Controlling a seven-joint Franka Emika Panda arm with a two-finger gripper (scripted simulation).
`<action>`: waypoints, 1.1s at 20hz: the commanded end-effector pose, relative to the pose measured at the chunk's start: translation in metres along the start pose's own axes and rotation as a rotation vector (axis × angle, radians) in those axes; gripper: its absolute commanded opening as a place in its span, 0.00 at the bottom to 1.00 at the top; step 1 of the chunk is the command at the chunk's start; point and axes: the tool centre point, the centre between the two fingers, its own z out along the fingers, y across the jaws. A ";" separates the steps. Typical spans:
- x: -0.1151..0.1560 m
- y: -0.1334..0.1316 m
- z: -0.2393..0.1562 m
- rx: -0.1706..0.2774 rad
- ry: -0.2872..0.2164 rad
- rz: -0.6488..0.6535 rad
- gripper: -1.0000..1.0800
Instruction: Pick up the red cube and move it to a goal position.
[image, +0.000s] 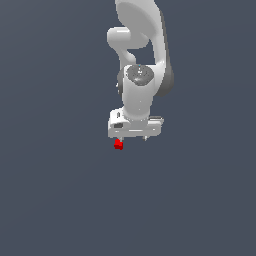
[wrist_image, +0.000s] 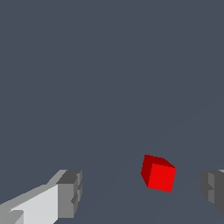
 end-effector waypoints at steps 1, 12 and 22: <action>0.000 0.000 0.000 0.000 0.000 0.000 0.96; -0.014 0.017 0.032 0.005 -0.002 0.052 0.96; -0.048 0.049 0.103 0.018 -0.005 0.167 0.96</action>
